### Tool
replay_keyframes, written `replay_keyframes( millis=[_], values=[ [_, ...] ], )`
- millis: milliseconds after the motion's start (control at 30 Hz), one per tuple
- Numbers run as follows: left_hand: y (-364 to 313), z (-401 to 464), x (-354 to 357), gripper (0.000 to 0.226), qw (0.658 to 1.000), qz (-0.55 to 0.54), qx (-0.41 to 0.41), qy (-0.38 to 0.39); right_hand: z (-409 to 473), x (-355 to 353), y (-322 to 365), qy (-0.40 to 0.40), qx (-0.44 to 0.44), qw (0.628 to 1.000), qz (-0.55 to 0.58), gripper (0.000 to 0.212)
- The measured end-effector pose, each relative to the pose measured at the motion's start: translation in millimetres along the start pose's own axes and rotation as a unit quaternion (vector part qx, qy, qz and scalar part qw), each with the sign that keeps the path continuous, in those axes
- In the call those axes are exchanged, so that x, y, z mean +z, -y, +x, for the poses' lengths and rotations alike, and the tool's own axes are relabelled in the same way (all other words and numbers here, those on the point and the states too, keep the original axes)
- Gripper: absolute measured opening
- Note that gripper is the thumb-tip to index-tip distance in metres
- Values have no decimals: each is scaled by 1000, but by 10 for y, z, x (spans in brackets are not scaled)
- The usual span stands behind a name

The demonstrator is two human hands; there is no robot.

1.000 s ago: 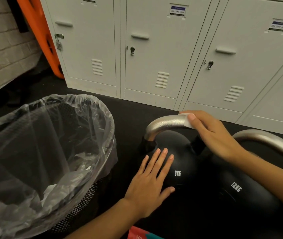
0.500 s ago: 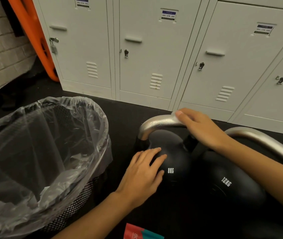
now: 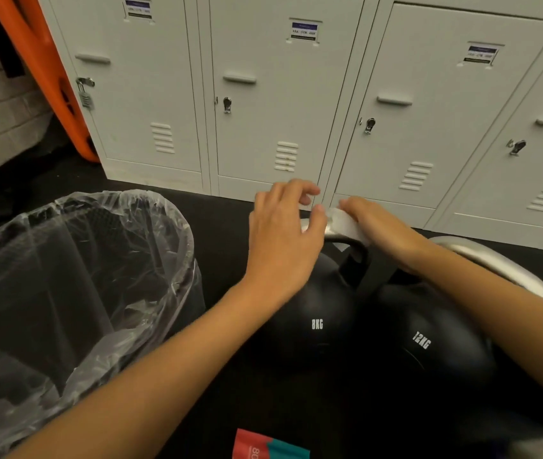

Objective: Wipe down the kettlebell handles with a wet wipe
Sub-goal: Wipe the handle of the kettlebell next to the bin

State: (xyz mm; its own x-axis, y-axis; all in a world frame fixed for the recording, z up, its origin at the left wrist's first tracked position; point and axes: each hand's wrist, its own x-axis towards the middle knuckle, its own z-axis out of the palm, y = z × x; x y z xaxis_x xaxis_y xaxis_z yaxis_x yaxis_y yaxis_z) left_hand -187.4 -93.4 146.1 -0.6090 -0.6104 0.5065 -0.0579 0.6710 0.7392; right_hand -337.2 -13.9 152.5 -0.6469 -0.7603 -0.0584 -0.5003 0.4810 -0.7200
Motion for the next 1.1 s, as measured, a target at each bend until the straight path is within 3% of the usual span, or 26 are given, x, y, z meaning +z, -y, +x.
replay_keyframes(
  millis=[67,133,200,267,367,467,633,733,833,900,967,1033,1100],
  values=[
    [-43,190,39,21,995,77,-15,60,53,-13,33,27,3,1000,6,41],
    [-4,282,49,23,993,84,-37,73,57,-24,-37,37,24,999,8,40],
    [90,237,25,24,996,12,-76,34,52,-16,-212,56,45,997,30,33],
    [218,80,16,28,990,-59,-123,-18,22,18,-386,56,75,985,144,37],
    [428,-237,55,45,982,-68,-173,-29,30,89,-599,36,114,956,269,38],
    [564,-493,102,69,982,-39,-186,-7,13,96,-543,71,96,960,255,42],
    [703,-647,148,90,977,-2,-214,13,85,-10,-373,52,21,992,111,41],
    [775,-661,189,89,968,16,-249,33,17,4,-539,50,27,985,163,38],
    [834,-658,223,74,959,16,-278,52,-6,-3,-641,73,51,967,239,39],
    [864,-650,232,64,959,10,-280,50,21,-33,-529,77,28,985,150,41],
    [885,-648,232,60,960,12,-277,43,33,-55,-294,69,-12,997,-14,39],
    [891,-654,230,58,961,16,-272,41,17,-35,-42,77,-69,980,-168,36],
    [899,-659,233,58,961,12,-272,40,-39,51,164,63,-114,959,-250,36]
  ],
)
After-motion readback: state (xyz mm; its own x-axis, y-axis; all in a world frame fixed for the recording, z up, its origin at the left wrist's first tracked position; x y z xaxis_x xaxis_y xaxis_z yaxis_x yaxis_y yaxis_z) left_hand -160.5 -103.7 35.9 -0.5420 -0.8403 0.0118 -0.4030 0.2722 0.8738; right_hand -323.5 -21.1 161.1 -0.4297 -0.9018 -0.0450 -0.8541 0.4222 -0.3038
